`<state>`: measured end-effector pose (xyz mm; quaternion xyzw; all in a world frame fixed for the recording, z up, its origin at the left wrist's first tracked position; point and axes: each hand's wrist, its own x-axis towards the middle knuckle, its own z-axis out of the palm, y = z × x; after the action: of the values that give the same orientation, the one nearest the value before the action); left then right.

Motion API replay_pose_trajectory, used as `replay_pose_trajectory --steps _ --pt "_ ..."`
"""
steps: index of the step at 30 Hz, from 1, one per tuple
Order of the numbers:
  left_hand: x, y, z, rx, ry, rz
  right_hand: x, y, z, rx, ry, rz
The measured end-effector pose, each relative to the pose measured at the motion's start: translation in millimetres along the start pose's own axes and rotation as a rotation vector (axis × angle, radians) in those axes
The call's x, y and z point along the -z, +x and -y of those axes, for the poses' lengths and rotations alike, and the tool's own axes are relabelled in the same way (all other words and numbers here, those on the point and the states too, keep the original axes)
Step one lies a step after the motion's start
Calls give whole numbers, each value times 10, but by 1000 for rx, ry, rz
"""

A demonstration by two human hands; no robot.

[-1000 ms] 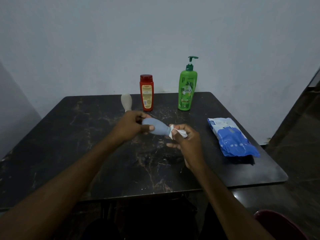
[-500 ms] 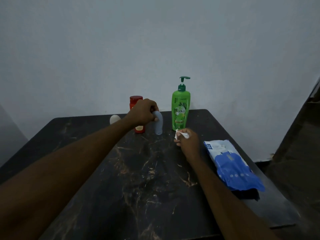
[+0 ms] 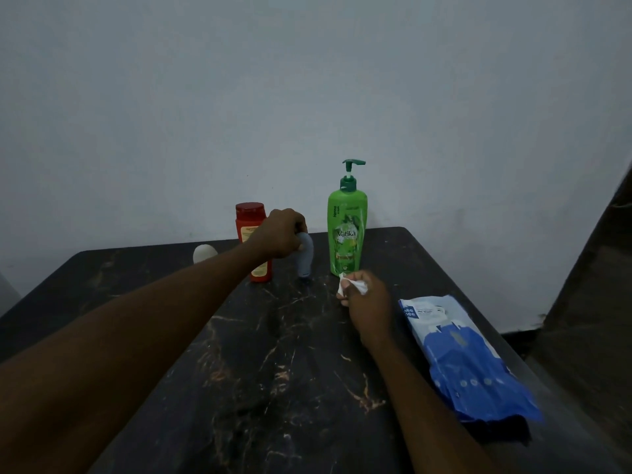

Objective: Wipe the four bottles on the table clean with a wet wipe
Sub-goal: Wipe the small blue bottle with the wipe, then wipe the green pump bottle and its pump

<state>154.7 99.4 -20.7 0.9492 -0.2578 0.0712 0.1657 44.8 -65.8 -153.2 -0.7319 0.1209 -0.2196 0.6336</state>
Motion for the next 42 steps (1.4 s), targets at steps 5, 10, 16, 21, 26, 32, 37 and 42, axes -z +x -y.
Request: replay_pose_trajectory --steps 5,10,16,21,26,32,37,42 --pt "-86 19 51 5 20 -12 -3 2 29 -5 30 1" --pt "-155 16 80 25 14 -20 5 -12 38 3 40 9" --pt "-160 41 71 32 39 0 4 -13 38 6 56 19" --pt "-135 53 54 47 52 21 -2 -13 41 2 57 12" --pt "-43 69 -4 35 49 33 10 -25 67 -6 79 10" --pt "295 203 -286 -59 -171 -108 8 -15 50 -17 63 -4" --pt "292 415 -598 -57 -239 -66 9 -3 38 -33 57 -9" --pt "127 542 -737 -19 -286 -86 4 0 45 -48 38 -20"
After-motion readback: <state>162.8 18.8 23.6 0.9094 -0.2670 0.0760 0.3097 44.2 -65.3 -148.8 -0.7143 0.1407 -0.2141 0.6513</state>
